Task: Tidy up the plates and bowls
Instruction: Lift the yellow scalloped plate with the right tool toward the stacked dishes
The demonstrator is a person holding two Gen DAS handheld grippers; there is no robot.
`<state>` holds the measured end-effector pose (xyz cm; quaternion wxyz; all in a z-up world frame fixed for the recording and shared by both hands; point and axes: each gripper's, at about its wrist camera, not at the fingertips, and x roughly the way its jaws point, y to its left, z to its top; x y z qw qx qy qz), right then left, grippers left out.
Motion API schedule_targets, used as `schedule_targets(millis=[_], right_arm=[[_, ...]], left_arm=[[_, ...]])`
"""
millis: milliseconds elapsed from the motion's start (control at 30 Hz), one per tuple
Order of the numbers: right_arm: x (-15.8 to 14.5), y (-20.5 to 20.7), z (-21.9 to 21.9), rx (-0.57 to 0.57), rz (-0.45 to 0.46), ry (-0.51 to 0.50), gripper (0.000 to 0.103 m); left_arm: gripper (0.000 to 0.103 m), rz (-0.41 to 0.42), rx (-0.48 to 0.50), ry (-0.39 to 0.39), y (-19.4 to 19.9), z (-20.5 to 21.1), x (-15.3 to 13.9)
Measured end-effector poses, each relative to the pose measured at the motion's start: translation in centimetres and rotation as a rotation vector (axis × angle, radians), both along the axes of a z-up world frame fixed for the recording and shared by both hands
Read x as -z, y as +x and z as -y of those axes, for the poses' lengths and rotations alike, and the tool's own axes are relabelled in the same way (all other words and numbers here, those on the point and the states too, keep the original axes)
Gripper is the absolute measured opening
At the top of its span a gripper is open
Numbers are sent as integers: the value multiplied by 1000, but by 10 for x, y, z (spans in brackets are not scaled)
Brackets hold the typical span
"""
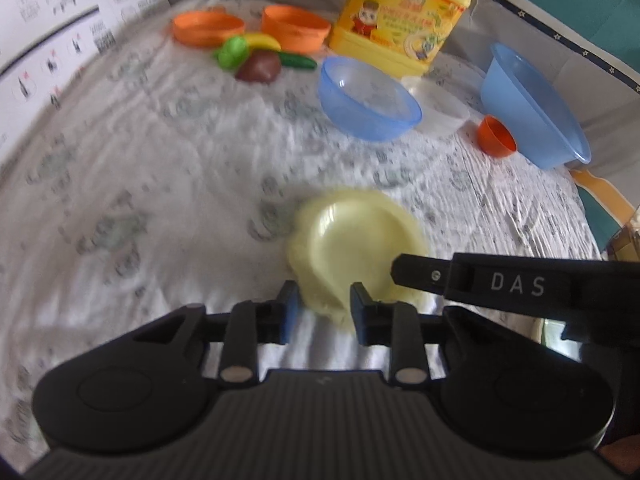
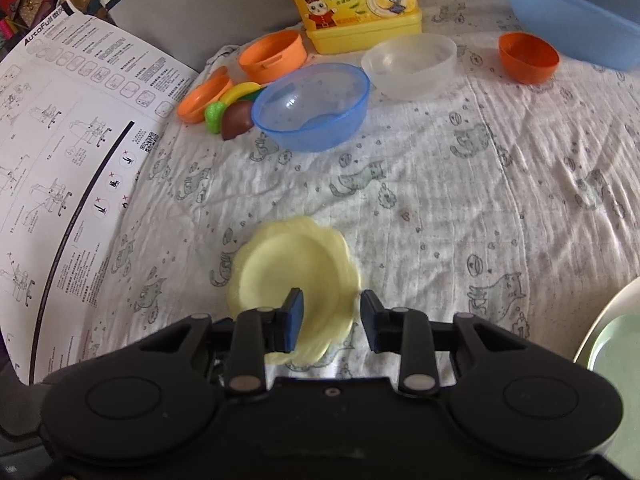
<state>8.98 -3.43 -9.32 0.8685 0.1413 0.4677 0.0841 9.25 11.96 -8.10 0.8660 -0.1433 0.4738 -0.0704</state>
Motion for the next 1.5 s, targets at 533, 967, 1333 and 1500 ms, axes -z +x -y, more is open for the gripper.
schedule_targets(millis=[533,967,1333,1500], right_arm=[[10,5,45,94,7,93,29],[14,11,57,80,6,184,29],[16,9,67,90,-6,211,29],[14,10,55,61,-14,217,29]], left_arm=[[32,13,29,64,8,12,-9],[38,22,155,189,42,23,-10],[34,60,169,173,34,27,-20],[43,30,143,177,44,6,-15]])
